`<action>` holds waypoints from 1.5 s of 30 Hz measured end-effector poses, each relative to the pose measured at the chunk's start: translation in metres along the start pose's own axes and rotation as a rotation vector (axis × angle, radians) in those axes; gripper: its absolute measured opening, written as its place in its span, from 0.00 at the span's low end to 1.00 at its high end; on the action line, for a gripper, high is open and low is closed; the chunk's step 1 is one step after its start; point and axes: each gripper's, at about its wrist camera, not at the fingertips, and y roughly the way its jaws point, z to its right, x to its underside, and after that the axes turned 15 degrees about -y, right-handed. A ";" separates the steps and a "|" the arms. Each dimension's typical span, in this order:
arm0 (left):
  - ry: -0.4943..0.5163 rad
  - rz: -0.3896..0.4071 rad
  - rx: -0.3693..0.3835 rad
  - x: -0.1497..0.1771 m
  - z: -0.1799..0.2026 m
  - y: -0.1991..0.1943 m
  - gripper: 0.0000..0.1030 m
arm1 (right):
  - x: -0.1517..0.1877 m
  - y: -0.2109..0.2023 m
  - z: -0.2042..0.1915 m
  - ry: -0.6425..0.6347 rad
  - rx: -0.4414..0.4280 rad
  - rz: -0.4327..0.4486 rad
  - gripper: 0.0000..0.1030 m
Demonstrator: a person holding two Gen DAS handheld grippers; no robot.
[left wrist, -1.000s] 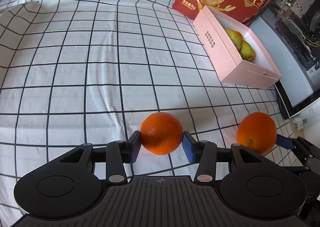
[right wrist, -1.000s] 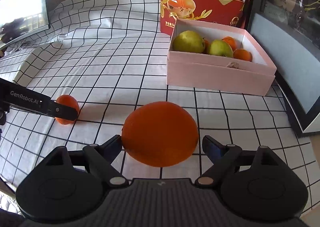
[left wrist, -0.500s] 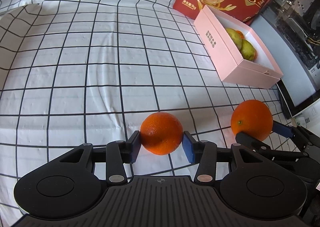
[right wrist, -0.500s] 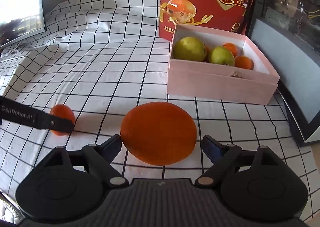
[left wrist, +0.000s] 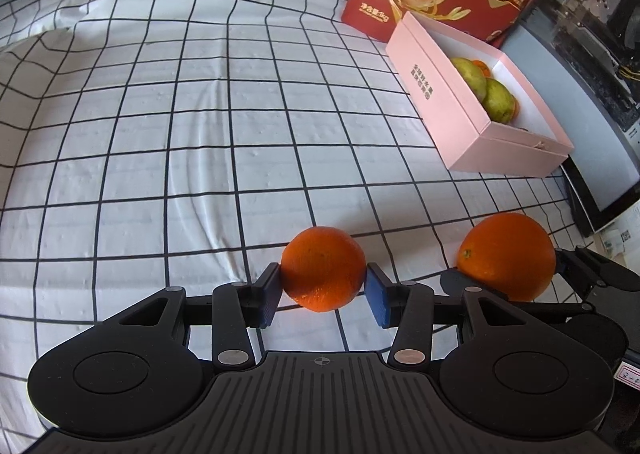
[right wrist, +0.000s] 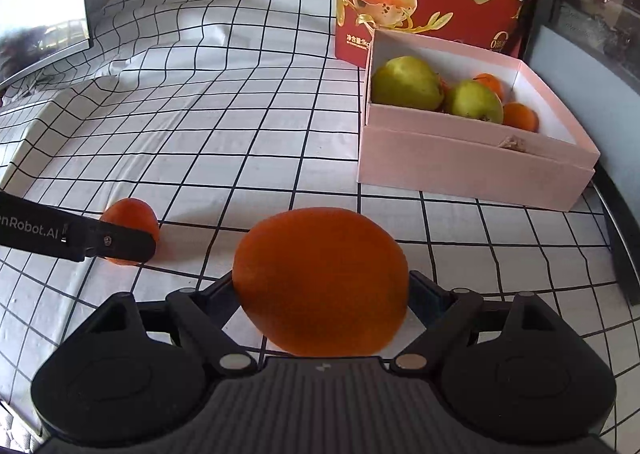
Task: Organize fruits
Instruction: 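Lift both held fruits and carry them toward the pink box, then lower the mandarin into the box and open the left gripper while the right gripper carries the orange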
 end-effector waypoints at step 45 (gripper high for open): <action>0.205 0.092 0.225 -0.097 0.142 -0.003 0.48 | -0.001 -0.065 0.087 0.115 0.152 0.094 0.77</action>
